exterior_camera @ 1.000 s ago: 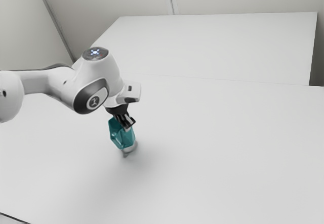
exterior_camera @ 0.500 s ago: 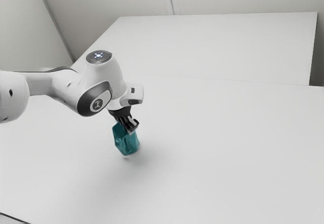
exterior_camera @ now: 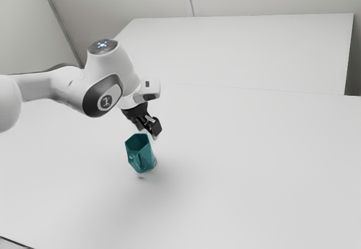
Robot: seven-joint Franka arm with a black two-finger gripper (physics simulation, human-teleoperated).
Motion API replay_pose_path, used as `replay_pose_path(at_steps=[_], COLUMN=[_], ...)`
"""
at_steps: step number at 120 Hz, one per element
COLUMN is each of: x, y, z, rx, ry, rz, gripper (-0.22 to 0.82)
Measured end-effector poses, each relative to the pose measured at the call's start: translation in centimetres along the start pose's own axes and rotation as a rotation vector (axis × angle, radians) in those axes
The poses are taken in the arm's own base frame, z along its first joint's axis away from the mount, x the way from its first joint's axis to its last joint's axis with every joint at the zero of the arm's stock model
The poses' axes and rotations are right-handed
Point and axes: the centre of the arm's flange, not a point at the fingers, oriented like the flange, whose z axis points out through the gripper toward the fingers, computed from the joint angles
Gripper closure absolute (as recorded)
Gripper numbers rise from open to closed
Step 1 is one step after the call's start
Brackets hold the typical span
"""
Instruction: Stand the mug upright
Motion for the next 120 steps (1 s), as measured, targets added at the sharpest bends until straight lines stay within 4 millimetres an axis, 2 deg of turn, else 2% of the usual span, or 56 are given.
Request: replay_pose_path(at_steps=[17,40,76,120], x=[1.1,1.7,4.3,7.1], y=[-1.0,-3.1,-6.8,-11.6], z=[-2.5,-4.4,-7.1,-13.5], rx=[-0.030,-0.050,-0.071,-0.061], ry=[-0.031,-0.091,-0.156,-0.129], rz=[-0.043,-0.093,-0.154,-0.222], gripper=[0.13,0.07,0.03,0.02])
